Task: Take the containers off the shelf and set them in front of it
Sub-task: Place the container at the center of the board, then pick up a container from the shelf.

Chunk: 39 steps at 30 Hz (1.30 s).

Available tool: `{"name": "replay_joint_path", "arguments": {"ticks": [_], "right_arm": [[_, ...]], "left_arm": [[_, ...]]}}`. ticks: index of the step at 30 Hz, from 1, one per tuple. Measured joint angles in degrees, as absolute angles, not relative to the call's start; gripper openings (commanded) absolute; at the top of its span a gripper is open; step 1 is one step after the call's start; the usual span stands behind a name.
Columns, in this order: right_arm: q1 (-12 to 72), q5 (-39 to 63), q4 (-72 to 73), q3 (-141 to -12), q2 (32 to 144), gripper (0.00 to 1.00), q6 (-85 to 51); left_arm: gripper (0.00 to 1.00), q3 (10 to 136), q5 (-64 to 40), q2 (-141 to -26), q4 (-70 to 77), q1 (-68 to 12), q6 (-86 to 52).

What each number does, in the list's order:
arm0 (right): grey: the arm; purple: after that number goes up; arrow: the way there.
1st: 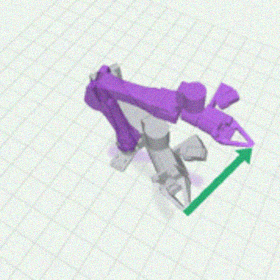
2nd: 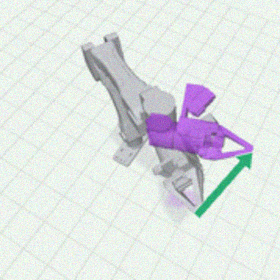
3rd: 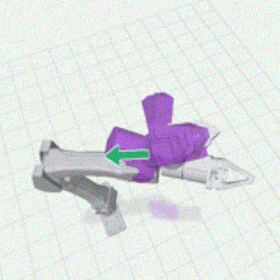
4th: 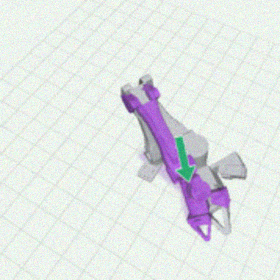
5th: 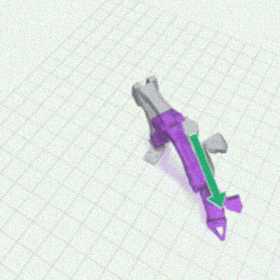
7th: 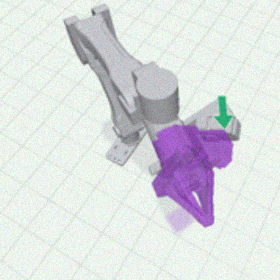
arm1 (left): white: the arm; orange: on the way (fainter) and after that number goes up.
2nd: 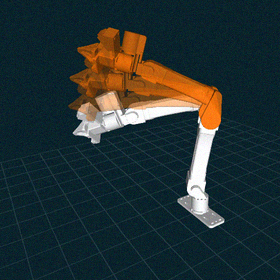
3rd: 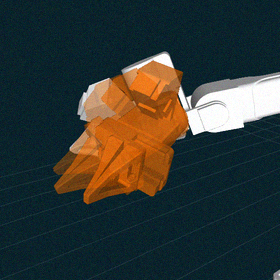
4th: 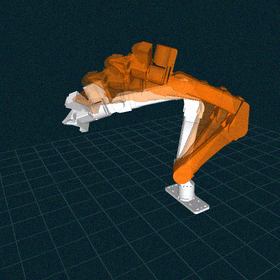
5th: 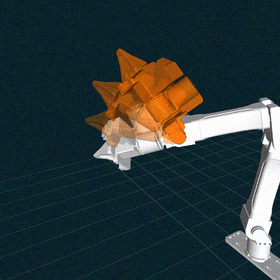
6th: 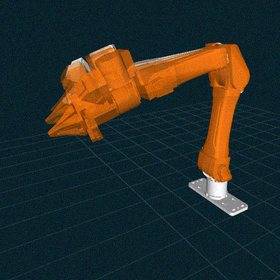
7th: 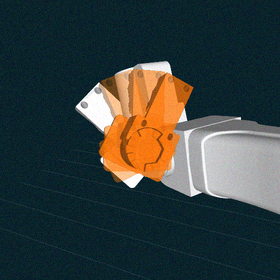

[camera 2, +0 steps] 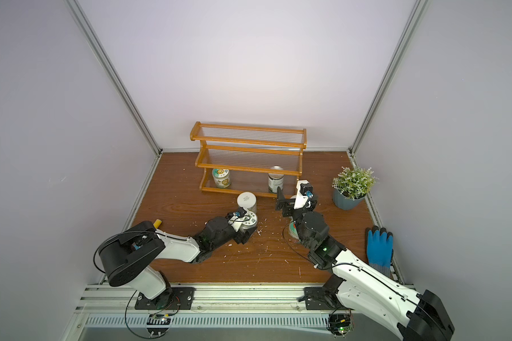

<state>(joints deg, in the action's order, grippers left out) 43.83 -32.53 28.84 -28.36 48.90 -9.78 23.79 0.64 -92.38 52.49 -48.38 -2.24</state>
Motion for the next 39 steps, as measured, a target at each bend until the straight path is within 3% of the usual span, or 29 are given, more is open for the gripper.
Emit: {"name": "replay_joint_path", "arguments": {"ticks": [11,20,26,39], "right_arm": [[43.42,-31.14,29.21,-28.38,50.04,0.99,-9.80],[43.27,-30.92,29.30,-28.38,50.06,0.99,-9.78],[42.98,-30.09,29.50,-28.38,52.47,0.99,-9.91],[42.52,-28.18,31.03,-31.38,68.03,0.99,-10.94]], "left_arm": [[1.00,23.18,2.46,-91.77,52.56,-48.38,-3.44],[1.00,22.76,2.74,-89.30,52.29,-48.38,-4.27],[1.00,22.48,2.68,-80.73,48.23,-48.38,-5.45],[1.00,23.75,6.61,-61.43,31.38,-48.23,-5.26]]}}
